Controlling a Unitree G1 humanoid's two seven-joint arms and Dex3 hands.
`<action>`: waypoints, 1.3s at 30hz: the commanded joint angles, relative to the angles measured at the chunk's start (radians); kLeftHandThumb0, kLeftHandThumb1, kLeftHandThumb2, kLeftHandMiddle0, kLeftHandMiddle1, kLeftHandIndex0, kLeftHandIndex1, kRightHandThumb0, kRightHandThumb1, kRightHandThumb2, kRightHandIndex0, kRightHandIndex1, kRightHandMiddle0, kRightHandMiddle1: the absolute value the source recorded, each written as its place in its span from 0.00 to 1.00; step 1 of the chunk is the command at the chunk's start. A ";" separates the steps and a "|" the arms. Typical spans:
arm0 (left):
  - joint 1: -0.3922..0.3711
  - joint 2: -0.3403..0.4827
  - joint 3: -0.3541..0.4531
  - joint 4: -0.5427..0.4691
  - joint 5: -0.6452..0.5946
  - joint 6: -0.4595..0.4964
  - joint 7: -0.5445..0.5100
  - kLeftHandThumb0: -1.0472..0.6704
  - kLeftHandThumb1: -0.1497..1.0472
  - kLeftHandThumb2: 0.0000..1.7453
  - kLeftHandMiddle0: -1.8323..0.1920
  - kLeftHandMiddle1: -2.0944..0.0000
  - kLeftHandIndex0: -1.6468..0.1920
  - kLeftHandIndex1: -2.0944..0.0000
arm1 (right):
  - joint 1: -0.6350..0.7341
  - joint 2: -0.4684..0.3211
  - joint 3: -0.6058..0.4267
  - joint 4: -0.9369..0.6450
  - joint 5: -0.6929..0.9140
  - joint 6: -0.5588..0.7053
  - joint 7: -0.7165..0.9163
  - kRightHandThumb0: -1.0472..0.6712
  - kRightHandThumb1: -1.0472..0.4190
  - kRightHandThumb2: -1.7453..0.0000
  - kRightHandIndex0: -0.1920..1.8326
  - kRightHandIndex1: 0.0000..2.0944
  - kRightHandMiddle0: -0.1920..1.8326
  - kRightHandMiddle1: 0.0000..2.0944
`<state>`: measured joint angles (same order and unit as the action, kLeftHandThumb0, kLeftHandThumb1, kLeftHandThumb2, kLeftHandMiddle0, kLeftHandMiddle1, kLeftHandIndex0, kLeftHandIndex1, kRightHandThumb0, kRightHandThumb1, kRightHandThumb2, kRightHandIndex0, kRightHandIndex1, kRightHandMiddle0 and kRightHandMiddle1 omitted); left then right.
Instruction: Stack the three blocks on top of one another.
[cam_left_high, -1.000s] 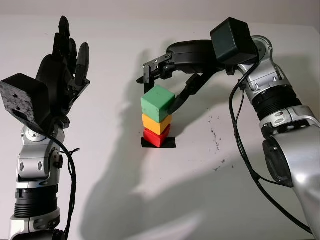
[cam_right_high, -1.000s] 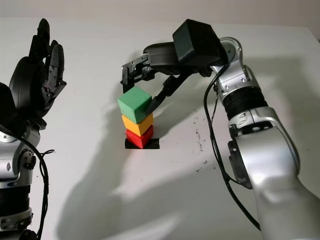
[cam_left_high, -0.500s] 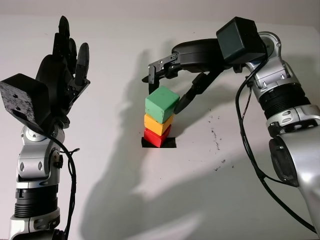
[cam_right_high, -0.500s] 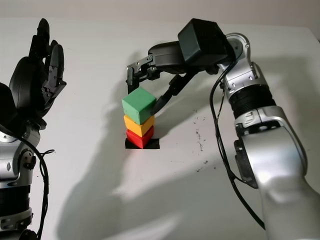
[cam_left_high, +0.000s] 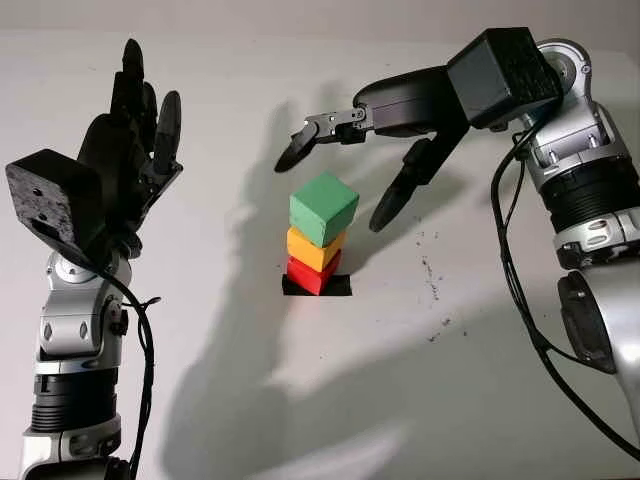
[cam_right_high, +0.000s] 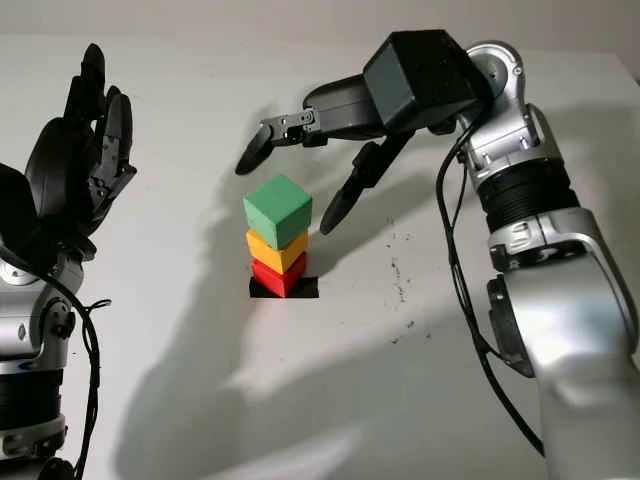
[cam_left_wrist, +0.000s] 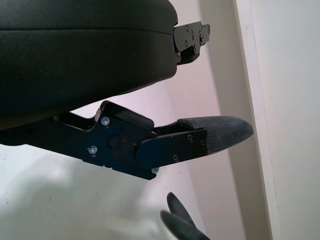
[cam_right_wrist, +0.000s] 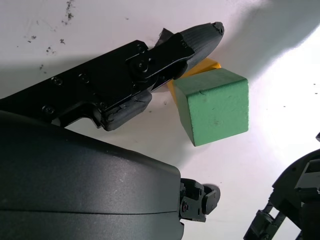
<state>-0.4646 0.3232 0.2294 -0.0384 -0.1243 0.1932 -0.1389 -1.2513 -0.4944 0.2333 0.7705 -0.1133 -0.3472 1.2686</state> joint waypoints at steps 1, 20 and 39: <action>-0.008 0.002 -0.004 -0.001 0.000 -0.010 0.000 0.16 1.00 0.35 1.00 1.00 1.00 1.00 | 0.030 -0.018 -0.018 -0.046 0.012 0.010 -0.025 0.07 0.10 0.97 0.00 0.00 0.00 0.01; 0.067 -0.035 0.004 -0.002 -0.025 -0.056 0.006 0.18 1.00 0.35 1.00 1.00 1.00 1.00 | 0.543 0.146 -0.329 -0.482 0.267 0.446 -0.719 0.10 0.00 0.59 0.00 0.00 0.00 0.00; 0.136 -0.096 -0.023 -0.009 -0.037 -0.102 0.004 0.16 1.00 0.35 1.00 1.00 1.00 1.00 | 0.747 0.300 -0.351 -0.621 0.287 0.534 -1.025 0.16 0.00 0.54 0.00 0.00 0.00 0.00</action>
<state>-0.3496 0.2328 0.2110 -0.0248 -0.1529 0.1050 -0.1282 -0.5176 -0.2031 -0.1145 0.1718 0.1763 0.2055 0.2533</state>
